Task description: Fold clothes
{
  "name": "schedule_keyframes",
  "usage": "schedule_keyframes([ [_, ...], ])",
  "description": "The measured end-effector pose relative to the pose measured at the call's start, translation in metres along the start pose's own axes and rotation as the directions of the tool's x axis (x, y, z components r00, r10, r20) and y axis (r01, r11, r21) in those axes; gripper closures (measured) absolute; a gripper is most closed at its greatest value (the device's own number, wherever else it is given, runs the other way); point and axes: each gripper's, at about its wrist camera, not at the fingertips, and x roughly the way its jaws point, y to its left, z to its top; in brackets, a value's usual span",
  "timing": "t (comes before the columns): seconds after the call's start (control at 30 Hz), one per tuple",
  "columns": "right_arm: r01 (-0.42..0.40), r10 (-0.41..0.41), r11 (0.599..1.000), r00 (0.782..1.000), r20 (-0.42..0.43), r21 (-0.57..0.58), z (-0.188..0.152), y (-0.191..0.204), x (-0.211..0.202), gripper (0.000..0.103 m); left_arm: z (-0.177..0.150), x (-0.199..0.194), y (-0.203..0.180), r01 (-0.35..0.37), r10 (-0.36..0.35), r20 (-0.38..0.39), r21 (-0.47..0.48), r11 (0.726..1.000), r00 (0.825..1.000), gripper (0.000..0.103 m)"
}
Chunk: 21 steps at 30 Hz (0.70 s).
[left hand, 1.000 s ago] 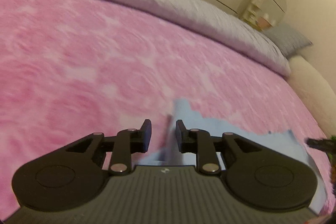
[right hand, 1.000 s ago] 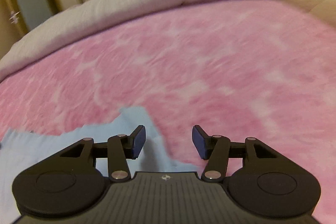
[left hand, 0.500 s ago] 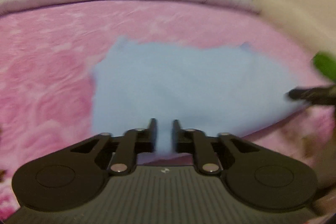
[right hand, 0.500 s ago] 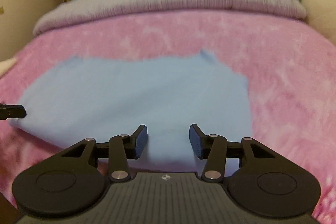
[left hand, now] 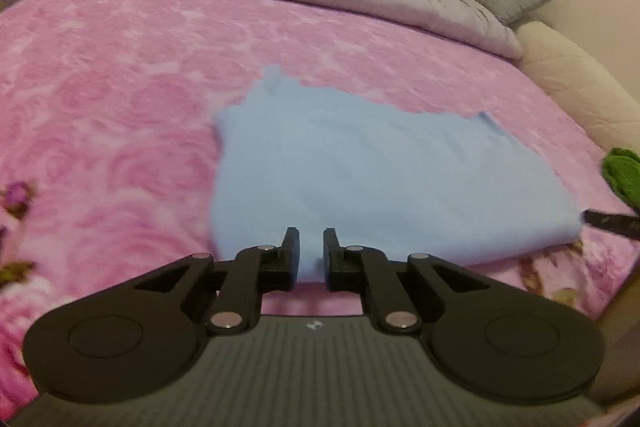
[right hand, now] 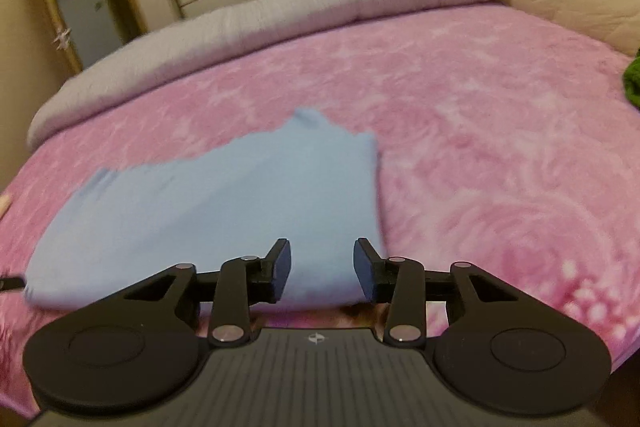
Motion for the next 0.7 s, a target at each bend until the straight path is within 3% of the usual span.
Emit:
schedule_keyframes([
  [0.1,0.082,-0.076,0.995,0.992,-0.099,0.061,-0.015,-0.013,0.019,0.064,-0.006,0.011,-0.004,-0.030,0.029,-0.051,-0.014,0.999,0.998,0.091],
  [0.13,0.097,-0.086,0.989,0.991,-0.099,0.108,-0.018,-0.020,0.018,0.071,-0.005,0.007,-0.007,-0.040,0.039,-0.057,-0.012,0.999,0.998,0.091],
  [0.17,0.113,-0.098,0.982,0.990,-0.102,0.151,-0.020,-0.026,0.015,0.070,-0.005,0.004,-0.010,-0.050,0.050,-0.062,-0.010,0.999,0.997,0.090],
  [0.27,0.155,-0.135,0.970,0.984,-0.113,0.185,-0.017,-0.020,-0.004,0.057,-0.005,-0.012,-0.030,-0.118,0.122,-0.051,0.073,0.990,0.991,0.080],
  [0.33,0.156,-0.138,0.972,0.984,-0.109,0.175,-0.017,-0.010,-0.016,0.043,-0.005,-0.022,-0.040,-0.126,0.130,-0.038,0.086,0.988,0.991,0.079],
  [0.5,0.134,-0.112,0.982,0.981,-0.161,0.132,-0.025,0.020,-0.030,0.034,-0.014,-0.046,-0.064,-0.138,0.143,-0.029,0.120,0.983,0.989,0.071],
  [0.7,0.090,-0.074,0.990,0.987,-0.142,0.106,-0.035,0.046,-0.052,0.025,-0.032,-0.085,-0.088,-0.151,0.151,0.003,0.133,0.980,0.988,0.067],
])
